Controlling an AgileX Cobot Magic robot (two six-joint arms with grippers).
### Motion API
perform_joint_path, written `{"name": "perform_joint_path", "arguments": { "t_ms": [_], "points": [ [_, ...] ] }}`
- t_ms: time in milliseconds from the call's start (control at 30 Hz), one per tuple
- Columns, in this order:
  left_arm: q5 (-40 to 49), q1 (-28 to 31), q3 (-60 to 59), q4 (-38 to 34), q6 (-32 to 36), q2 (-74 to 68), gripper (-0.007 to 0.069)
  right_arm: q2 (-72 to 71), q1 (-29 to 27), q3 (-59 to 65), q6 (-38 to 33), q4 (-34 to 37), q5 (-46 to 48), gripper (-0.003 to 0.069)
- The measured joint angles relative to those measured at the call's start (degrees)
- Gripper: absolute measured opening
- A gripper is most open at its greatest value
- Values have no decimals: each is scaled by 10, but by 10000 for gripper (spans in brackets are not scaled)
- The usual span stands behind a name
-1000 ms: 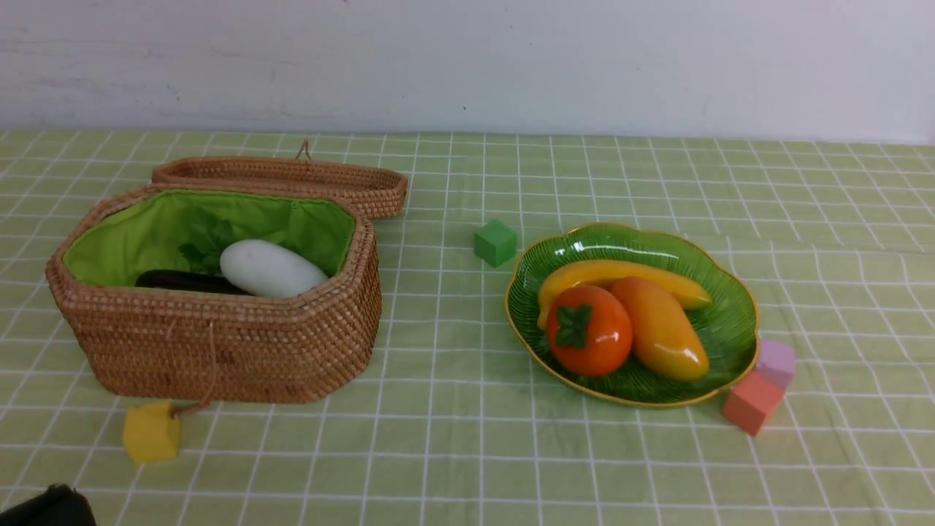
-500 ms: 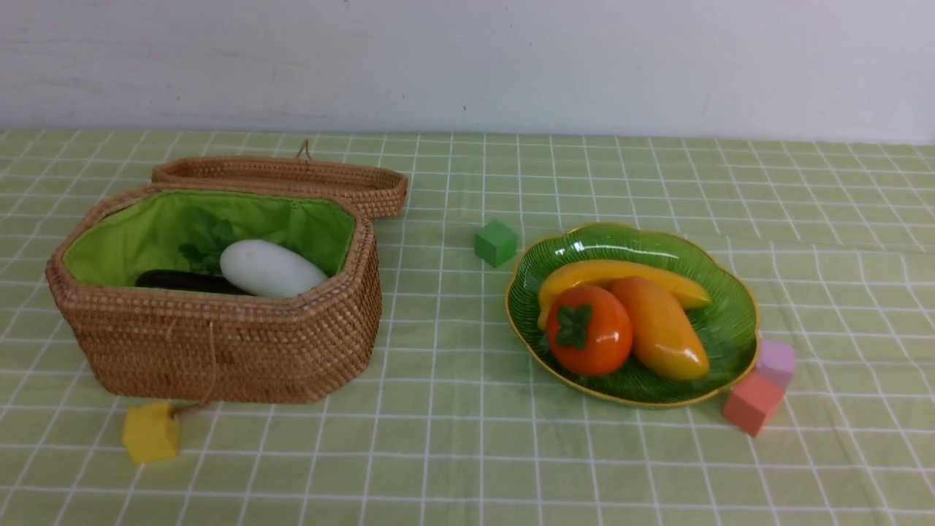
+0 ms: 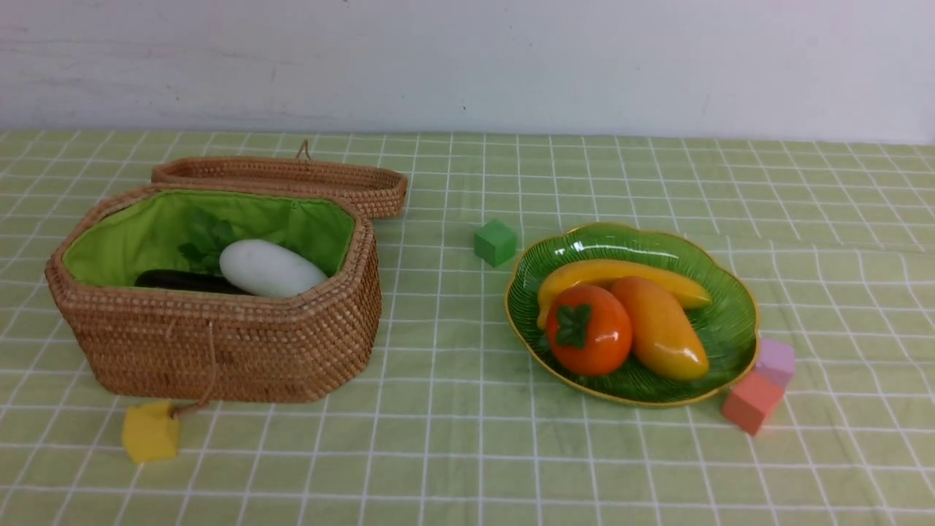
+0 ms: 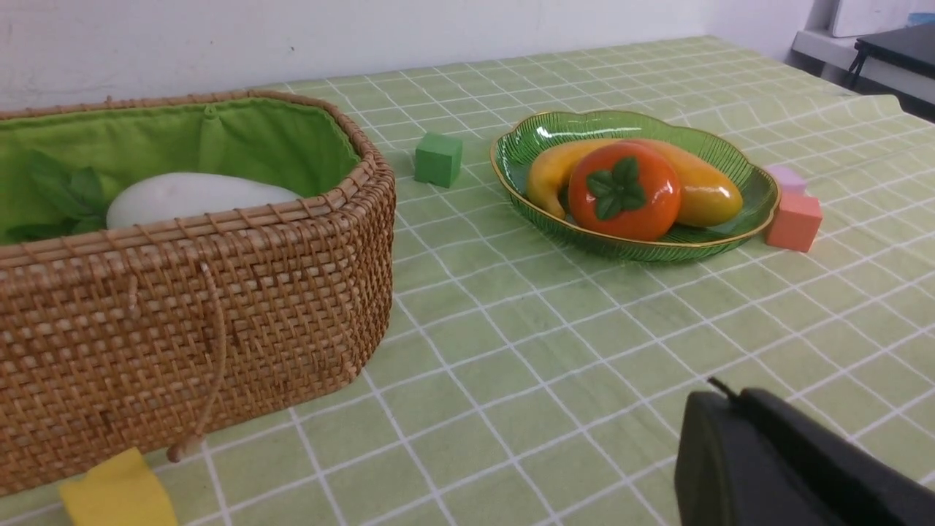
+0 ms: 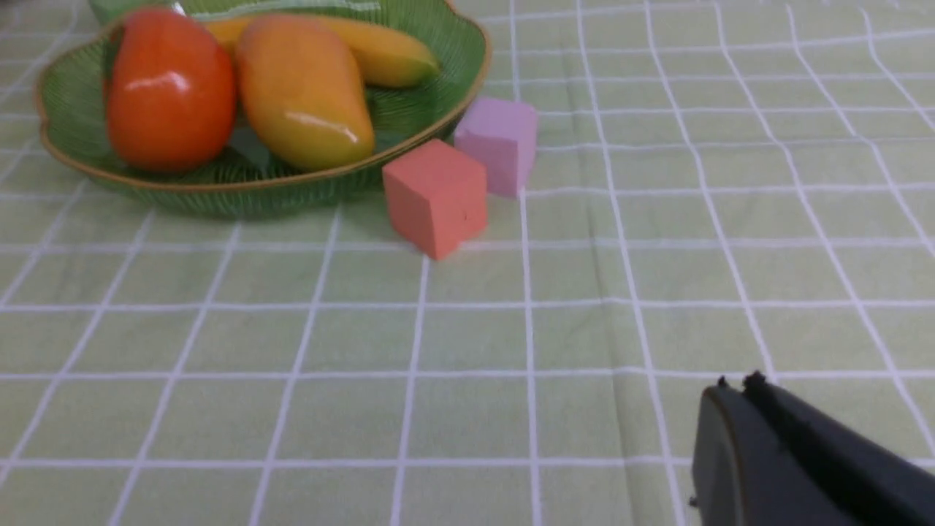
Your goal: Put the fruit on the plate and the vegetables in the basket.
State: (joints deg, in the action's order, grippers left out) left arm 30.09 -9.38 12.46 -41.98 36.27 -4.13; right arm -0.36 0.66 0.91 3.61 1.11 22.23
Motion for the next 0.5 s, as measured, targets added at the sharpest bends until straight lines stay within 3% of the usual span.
{"name": "perform_joint_path", "arguments": {
  "t_ms": [500],
  "points": [
    [-1, 0, 0, 0, 0, 1, -6, -2, 0, 0, -14, 2, 0, 0]
  ]
}}
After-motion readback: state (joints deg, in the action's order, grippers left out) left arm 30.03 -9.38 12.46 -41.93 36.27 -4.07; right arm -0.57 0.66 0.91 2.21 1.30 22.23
